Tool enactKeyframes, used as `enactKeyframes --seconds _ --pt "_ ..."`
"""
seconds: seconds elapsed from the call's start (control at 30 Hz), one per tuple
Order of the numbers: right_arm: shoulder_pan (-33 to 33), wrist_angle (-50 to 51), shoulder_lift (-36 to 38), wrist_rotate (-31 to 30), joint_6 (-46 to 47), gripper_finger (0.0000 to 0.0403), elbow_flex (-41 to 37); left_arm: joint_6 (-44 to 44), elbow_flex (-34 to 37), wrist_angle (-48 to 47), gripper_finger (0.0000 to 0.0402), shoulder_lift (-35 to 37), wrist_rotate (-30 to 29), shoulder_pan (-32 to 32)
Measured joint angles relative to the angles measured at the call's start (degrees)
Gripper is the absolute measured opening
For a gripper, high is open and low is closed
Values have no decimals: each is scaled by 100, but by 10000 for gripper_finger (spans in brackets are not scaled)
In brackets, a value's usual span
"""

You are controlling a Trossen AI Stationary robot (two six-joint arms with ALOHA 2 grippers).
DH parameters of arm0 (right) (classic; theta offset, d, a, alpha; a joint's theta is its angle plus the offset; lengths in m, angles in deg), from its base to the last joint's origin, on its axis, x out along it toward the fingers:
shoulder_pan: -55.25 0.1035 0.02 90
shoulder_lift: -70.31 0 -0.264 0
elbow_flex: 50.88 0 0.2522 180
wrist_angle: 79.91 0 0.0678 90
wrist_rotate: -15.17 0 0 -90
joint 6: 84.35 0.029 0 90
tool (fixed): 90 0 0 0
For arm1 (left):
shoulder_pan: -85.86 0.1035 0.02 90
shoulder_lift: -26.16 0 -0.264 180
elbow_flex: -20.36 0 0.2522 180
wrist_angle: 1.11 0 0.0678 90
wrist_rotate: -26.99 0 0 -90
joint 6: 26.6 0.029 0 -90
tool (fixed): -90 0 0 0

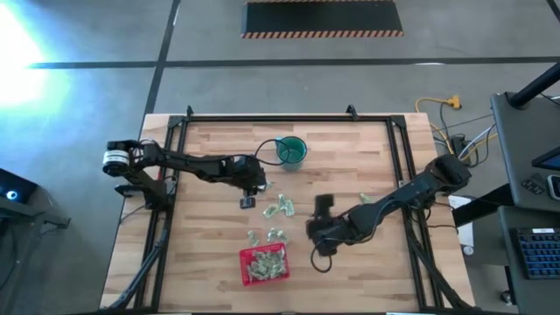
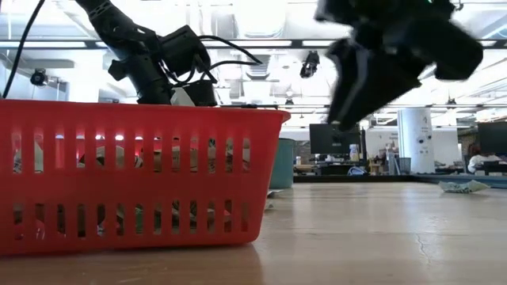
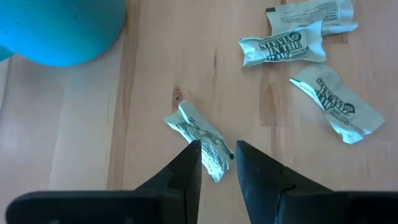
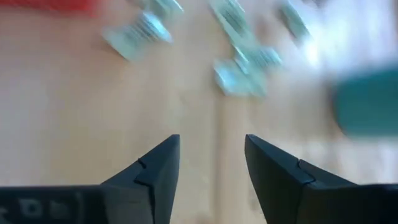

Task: Pick and place items into bin
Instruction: Put the green stevia packet into the red bin

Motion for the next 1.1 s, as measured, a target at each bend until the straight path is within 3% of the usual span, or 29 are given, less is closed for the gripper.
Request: enactKeyframes --seconds 0.23,0.63,0.9,1.1 --pt "-11 854 394 -709 1177 155 -523 -10 -12 26 82 -300 87 1" --pt "-15 1241 1548 -771 2330 131 -1490 6 -50 7 81 -590 129 81" --pt "-15 1315 2331 -762 3003 119 -2368 118 -50 -5 9 -587 74 89" --pt "-15 1263 2792 -756 3440 108 -2841 155 -47 -70 5 -526 64 87"
